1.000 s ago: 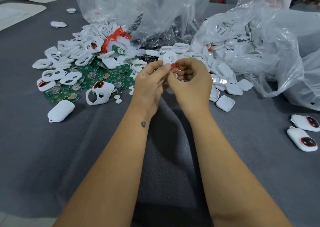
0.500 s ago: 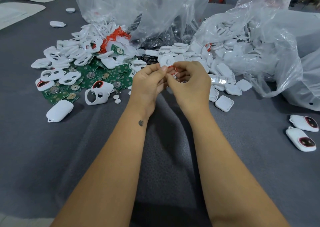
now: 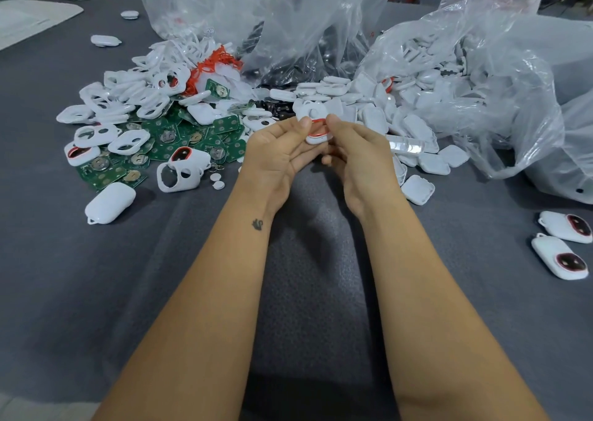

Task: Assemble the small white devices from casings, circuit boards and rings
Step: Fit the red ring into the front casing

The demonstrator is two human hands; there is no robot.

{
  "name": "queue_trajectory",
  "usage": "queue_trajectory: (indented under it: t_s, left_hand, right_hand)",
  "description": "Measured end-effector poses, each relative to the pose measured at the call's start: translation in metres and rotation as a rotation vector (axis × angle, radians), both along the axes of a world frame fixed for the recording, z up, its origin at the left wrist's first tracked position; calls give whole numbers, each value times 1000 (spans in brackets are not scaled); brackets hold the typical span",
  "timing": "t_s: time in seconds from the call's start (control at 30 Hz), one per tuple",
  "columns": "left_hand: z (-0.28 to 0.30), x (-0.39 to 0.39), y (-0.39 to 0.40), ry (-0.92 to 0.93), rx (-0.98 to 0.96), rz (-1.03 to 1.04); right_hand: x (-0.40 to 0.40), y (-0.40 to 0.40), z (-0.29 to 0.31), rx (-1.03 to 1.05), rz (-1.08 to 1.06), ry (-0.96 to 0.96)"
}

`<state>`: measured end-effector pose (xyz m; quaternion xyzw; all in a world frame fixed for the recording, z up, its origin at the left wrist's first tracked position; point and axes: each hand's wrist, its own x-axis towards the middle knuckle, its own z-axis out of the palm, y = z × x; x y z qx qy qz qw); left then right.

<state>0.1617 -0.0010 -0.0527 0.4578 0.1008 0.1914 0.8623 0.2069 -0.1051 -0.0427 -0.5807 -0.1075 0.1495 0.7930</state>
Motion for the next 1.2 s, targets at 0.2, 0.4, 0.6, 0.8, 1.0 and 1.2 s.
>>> queue_trajectory:
  t_s: [0.2,0.4,0.6,0.8,1.0,1.2]
  left_hand:
    - [0,-3,3,12,-12,-65]
    - [0,1,-1,32,-42,37]
    - [2,1,-1,34,-106,87]
    - [3,0,-2,43,-85,80]
    - [1,0,-2,45,42,76]
    - [-1,1,0,65,124,103]
  right_hand:
    - [1,-2,-2,-58,-7,-37]
    - [-2,1,-8,-383,-262,-523]
    - [-2,4,-9,-422,-219,-624]
    - [-3,3,-12,-490,-252,-707]
    - [-2,3,-12,-526,-253,-720]
    - [-1,3,-12,-496,-251,-679]
